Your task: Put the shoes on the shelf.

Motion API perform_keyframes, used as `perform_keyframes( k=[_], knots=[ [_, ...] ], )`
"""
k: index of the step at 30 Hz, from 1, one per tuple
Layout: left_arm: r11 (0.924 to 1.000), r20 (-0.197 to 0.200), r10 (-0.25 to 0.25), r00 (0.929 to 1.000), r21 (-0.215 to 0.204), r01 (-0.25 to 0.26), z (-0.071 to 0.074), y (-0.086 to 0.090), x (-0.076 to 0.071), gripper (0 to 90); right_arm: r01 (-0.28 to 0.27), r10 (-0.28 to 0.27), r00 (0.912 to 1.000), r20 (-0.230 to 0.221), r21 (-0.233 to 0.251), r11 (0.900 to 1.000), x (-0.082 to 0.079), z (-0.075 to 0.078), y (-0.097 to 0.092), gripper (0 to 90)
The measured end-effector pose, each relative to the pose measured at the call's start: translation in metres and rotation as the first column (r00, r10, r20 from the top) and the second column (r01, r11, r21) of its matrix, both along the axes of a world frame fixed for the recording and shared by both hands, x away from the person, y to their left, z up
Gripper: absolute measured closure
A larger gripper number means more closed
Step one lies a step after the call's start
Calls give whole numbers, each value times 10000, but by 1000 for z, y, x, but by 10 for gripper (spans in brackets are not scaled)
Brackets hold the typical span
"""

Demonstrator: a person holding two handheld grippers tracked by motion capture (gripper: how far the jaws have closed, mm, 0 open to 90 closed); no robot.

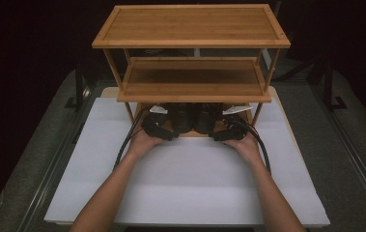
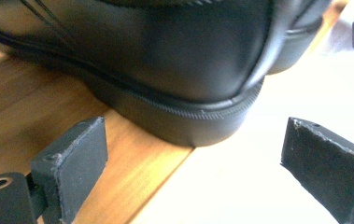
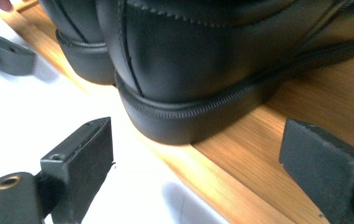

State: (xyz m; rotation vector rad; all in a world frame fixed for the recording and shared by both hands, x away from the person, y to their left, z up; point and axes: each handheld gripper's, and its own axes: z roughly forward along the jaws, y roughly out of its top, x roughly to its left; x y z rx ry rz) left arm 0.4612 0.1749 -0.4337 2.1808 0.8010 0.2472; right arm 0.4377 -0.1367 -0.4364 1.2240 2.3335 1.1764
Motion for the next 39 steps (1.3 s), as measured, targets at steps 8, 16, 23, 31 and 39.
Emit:
perform_keyframes(
  k=[8, 16, 23, 31, 39],
  knots=[
    [9999, 178, -132, 9998, 109, 130, 7, 13, -20, 69, 26, -26, 9991, 425, 2, 10000, -23, 7, -18, 82],
    [10000, 559, 6, 9984, 55, -9, 18, 40, -53, 69, -2, -1, 9964, 844, 38, 10000, -53, 10, -42, 82],
    [9998, 730, 158, 9972, 75, -164, 21, 70, -85, 69, 148, -165, 9947, 1014, 173, 9997, -86, 10, -68, 82],
    [9984, 739, 464, 9962, 282, -485, 14, 106, -131, 69, 439, -438, 9954, 858, 4, 9990, -124, 3, -94, 73],
    [9934, 555, 850, 9948, 723, -890, 5, 138, -172, 69, 827, -813, 9954, 499, -269, 9962, -158, -7, -117, 73]
  ],
)
